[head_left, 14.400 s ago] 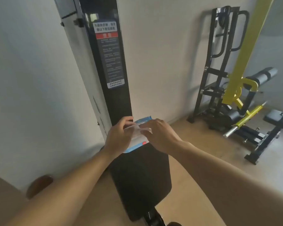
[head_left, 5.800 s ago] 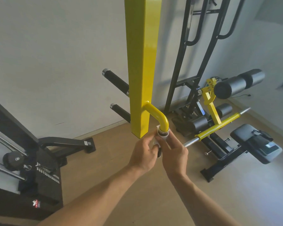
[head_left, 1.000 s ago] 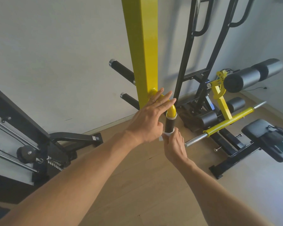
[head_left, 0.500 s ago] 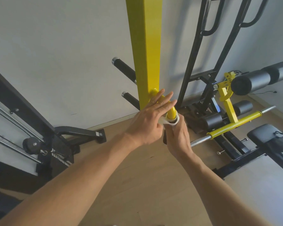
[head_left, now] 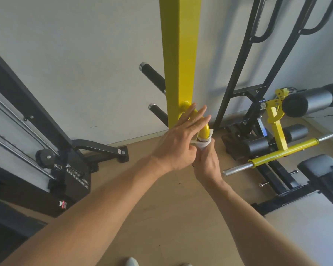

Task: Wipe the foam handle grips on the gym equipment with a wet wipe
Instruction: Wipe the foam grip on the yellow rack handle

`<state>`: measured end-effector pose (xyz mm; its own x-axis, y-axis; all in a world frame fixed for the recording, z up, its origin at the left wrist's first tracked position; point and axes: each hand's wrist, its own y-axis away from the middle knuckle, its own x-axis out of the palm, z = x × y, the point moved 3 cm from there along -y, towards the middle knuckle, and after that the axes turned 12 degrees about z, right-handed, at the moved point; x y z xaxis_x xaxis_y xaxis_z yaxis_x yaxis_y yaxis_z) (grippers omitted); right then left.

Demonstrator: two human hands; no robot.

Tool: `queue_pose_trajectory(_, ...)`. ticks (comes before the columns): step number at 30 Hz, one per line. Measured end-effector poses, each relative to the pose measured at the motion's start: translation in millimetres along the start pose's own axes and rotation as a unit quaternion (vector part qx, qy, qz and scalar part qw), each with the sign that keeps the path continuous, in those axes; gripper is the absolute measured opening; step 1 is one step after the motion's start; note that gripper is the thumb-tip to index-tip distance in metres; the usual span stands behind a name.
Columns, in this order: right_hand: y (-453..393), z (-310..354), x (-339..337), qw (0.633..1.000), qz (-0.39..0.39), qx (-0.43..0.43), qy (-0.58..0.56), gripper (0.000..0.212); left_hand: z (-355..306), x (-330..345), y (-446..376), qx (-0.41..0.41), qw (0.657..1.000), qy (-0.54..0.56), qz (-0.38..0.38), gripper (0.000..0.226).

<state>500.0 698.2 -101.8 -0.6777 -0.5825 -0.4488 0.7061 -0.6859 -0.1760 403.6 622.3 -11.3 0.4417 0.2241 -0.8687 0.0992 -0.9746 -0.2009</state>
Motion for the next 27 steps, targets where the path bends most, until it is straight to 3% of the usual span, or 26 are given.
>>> queue_pose_trajectory(2,17,-27,14,0.988,0.068,0.108,0.087,0.042,-2,4,2,-0.014,1.000,0.010,0.006,0.089)
queue_pose_trajectory(5,25,-53,18,0.945,0.142,0.213,0.203,0.028,-2,4,4,-0.019,0.999,0.024,0.012,0.090)
queue_pose_trajectory(8,27,-56,14,0.862,0.254,0.261,0.352,0.020,-2,2,10,-0.025,0.993,0.115,0.015,0.085)
queue_pose_trajectory(10,36,-52,20,0.823,0.350,0.244,0.375,0.026,-3,-4,18,-0.034,0.978,0.205,-0.013,0.079)
queue_pose_trajectory(12,41,-32,31,0.865,0.378,0.246,0.220,0.022,-3,-11,29,-0.053,0.959,0.272,-0.057,0.073)
queue_pose_trajectory(14,37,3,40,0.915,0.332,0.217,0.072,0.020,1,-17,46,-0.067,0.940,0.312,-0.122,0.062)
queue_pose_trajectory(18,25,62,52,0.963,0.243,0.118,-0.026,0.024,31,-27,92,-0.181,0.884,0.344,-0.258,0.035)
queue_pose_trajectory(21,17,87,67,0.970,0.227,0.079,-0.047,0.024,61,-31,115,-0.267,0.873,0.354,-0.202,0.059)
queue_pose_trajectory(23,10,99,80,0.974,0.205,0.066,-0.071,0.019,78,-30,119,-0.277,0.880,0.358,-0.145,0.069)
queue_pose_trajectory(27,-6,109,114,0.970,0.183,0.092,-0.130,0.027,117,-34,122,-0.260,0.884,0.354,-0.156,0.033)
